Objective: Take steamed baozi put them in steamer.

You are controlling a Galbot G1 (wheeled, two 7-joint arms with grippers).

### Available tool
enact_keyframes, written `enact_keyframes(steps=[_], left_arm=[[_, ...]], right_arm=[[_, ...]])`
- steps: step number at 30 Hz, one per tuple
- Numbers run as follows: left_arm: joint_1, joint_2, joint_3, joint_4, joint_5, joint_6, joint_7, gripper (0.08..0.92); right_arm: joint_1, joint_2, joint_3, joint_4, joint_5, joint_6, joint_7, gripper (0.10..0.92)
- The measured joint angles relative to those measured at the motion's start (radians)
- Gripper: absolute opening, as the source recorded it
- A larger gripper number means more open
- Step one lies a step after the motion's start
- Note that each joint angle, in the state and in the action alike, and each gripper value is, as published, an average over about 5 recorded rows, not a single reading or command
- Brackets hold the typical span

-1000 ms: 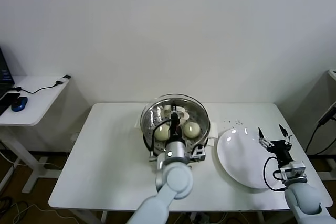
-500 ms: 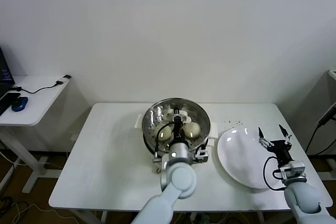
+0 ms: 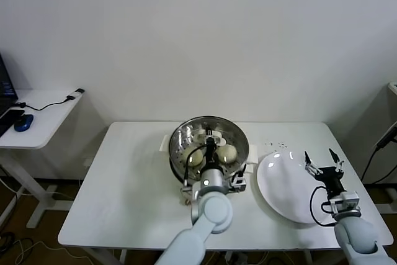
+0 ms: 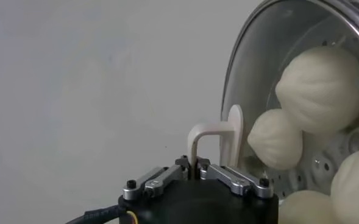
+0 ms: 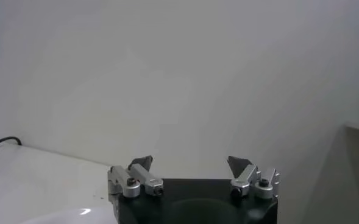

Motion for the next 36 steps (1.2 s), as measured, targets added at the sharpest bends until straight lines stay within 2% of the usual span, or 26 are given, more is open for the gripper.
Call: enact_keyframes(steps=[9,12,19,28,33,36], left_arm=[[0.005,0.002,-0.001,0.002,-0.005,0.0,-0.006,0.144],[0.008,0.008,0.001,-0.006,-0.007,-0.001,0.002,0.175],[0.024,0.038,0.009,-0.052,-0.018,-0.001,0.031,0.365],[0.071,0.114,-0.002,-0.175,-0.055,-0.001,0.053,0.625],[0.117,0.166,-0.011,-0.269,-0.102,-0.001,0.037,0.768],[0.151,0.2,-0.028,-0.329,-0.153,0.0,0.005,0.813]], right_arm=[[-0.003,0.004,0.004,-0.003,-0.004,0.002,-0.005,0.823],[-0.003,0.004,0.005,-0.003,-0.004,0.001,-0.005,0.823],[-0.002,0.004,0.007,-0.003,-0.005,0.0,-0.007,0.823],[0.003,0.003,0.009,-0.006,-0.003,-0.007,-0.01,0.823],[0.008,0.003,0.012,-0.004,0.0,-0.014,-0.011,0.823],[0.009,0.001,0.016,0.0,0.0,-0.023,-0.013,0.823]])
